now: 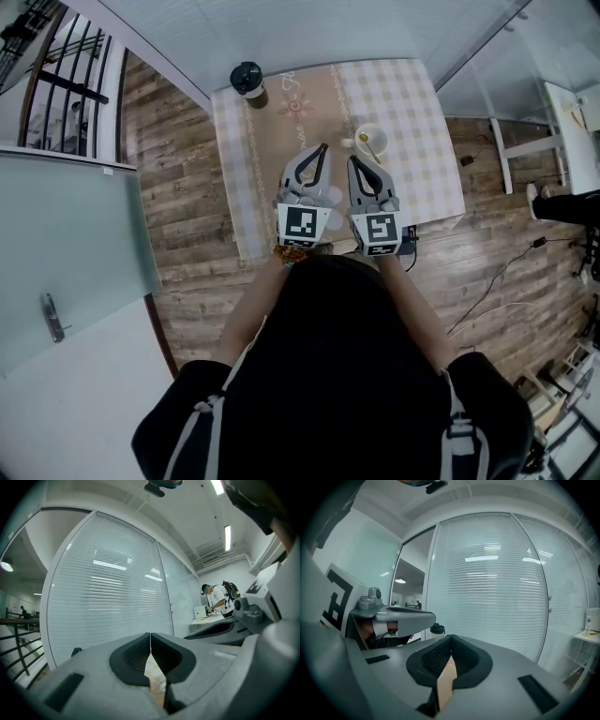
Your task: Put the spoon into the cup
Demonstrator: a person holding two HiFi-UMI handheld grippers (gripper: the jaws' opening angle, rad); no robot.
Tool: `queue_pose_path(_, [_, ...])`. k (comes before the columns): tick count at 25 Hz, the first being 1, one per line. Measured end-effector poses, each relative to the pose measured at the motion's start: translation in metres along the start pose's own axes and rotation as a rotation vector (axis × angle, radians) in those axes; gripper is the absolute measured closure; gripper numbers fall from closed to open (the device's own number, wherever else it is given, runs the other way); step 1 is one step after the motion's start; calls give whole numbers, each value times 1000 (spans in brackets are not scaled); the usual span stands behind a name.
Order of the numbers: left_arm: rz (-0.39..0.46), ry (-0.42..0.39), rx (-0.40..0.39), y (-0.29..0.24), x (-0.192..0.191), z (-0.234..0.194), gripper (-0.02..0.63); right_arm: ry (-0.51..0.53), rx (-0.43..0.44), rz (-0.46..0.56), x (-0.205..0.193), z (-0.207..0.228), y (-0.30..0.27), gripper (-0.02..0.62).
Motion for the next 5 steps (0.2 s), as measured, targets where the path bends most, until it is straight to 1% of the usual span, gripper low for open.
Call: queue_pose_path(5, [0, 1, -7, 0, 0, -1, 589, 2, -6, -13, -2, 0, 0, 588])
Point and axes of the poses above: the fingertips, and each gripper's own axes: y backward along the fingers, z to its right, x out of its top, the point moved 10 cm from there along y, backward along the fingers, and after that the axes turned 13 degrees about -y, right-handed, at the moved point
